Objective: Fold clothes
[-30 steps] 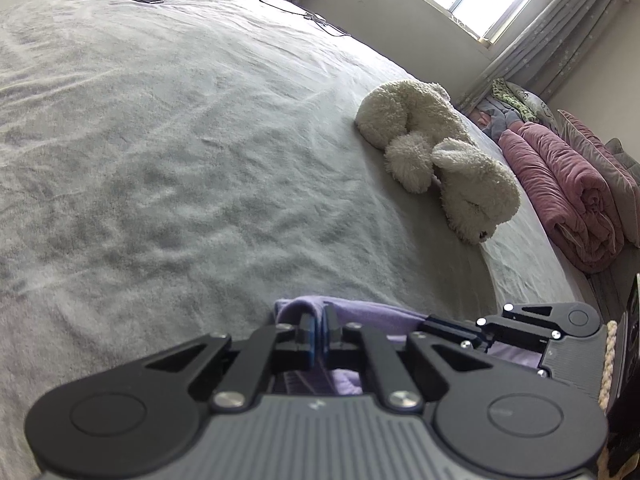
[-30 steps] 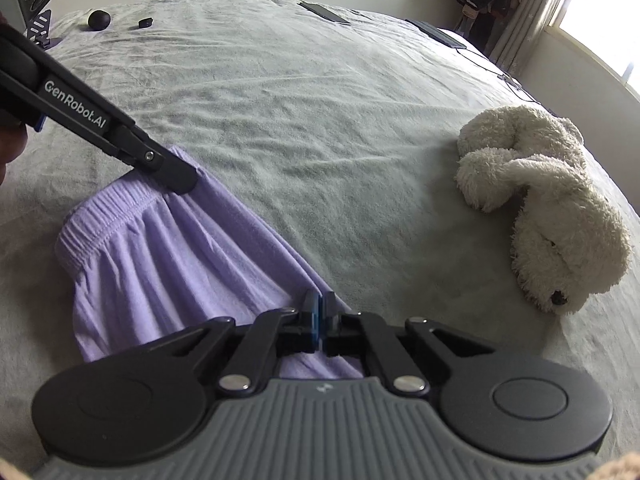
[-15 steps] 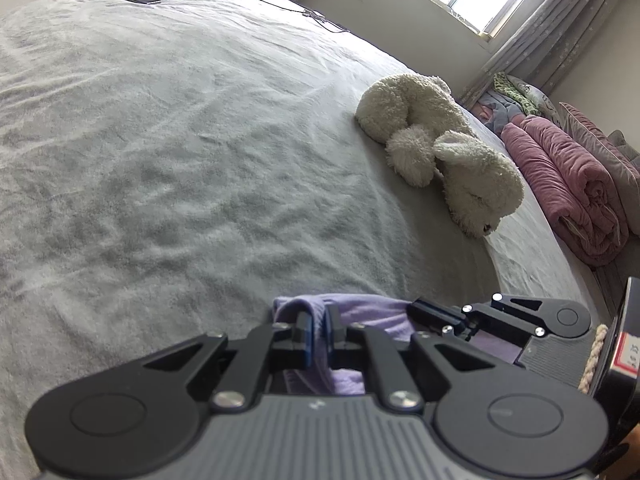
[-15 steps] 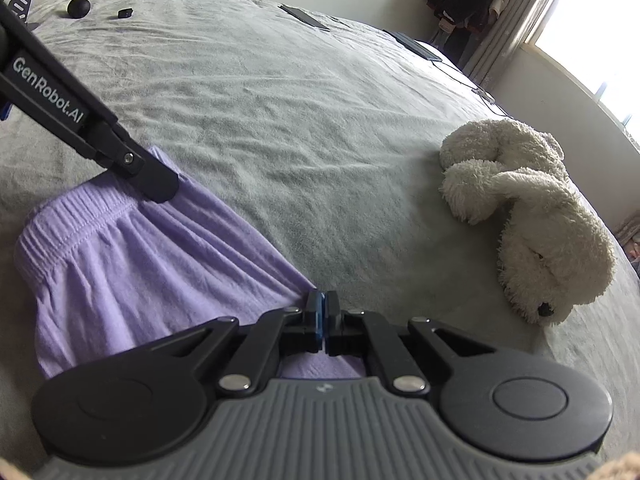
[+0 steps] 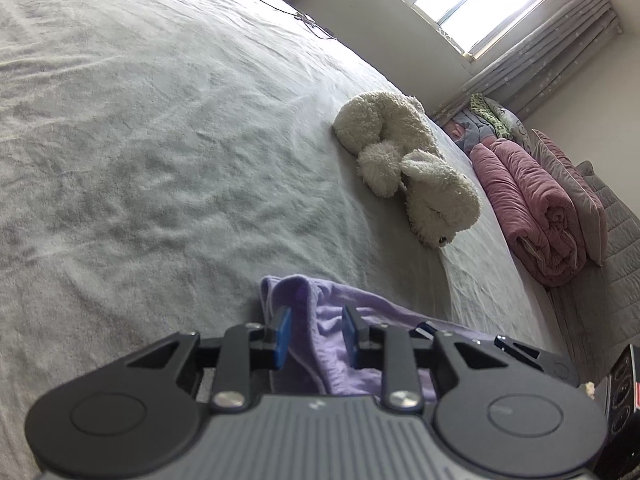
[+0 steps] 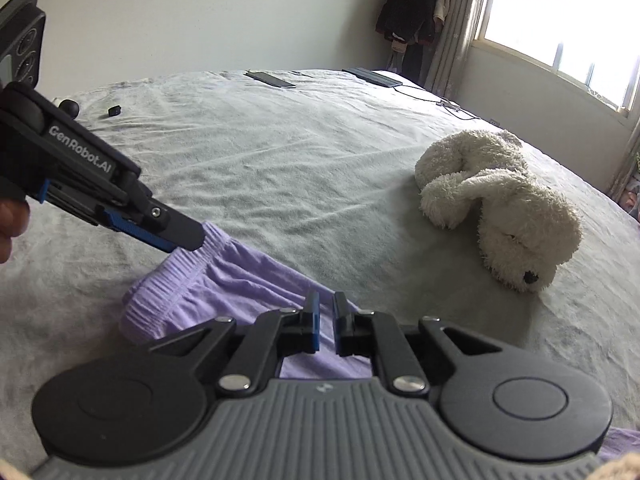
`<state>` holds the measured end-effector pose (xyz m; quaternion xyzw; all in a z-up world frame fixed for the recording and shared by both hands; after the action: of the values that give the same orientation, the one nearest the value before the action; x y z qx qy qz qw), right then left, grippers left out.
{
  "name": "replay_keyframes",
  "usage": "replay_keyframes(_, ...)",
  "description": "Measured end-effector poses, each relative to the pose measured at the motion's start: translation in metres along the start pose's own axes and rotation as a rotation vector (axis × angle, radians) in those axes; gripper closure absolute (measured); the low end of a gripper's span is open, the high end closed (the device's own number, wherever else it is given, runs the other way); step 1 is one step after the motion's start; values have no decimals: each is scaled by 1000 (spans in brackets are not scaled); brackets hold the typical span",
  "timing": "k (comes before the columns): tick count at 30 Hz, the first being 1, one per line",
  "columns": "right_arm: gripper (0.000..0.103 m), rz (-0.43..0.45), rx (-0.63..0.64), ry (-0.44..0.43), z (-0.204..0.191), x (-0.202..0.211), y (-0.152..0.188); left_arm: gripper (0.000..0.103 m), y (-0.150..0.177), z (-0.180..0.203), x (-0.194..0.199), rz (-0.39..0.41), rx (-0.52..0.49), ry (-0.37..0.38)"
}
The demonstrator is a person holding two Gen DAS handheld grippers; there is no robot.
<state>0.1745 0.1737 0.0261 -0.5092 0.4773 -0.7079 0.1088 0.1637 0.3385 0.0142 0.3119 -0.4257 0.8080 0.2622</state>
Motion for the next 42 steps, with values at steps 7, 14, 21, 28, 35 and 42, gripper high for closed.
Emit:
replay_keyframes(7,59,15,57,-126,-60,10,11,78,13,0,12,-29,24,40)
replay_keyframes(14,68,-38,145,-77,-97,-21,16,78,19,-7,8,-60,35,25)
replay_keyframes(21,87,-10,140,-1,-94,-19,11,78,27,0,-3,-100,4,23)
replay_keyframes(28,87,7,156,50,-102,-20,2,79,26,-4,1,-103,39,55)
replay_keyframes(35,87,13,132,64,-104,-25,0,76,26,-12,-5,-126,104,82)
replay_keyframes(42,87,32,105,40,-98,-23,0,87,28,-1,-9,-110,89,52)
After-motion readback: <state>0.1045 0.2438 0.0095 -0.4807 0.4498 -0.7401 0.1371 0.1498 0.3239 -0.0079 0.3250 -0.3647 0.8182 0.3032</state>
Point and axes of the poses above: each gripper's, at about its wrist camera, not at the fingertips, and x roughly against the way its jaws point, z to its right, y to its underside, the point moved 6 cm from there along -x, roughly the way its jaws point, and after that the axes turned 12 degrees about -y, right-handed, at the moved point
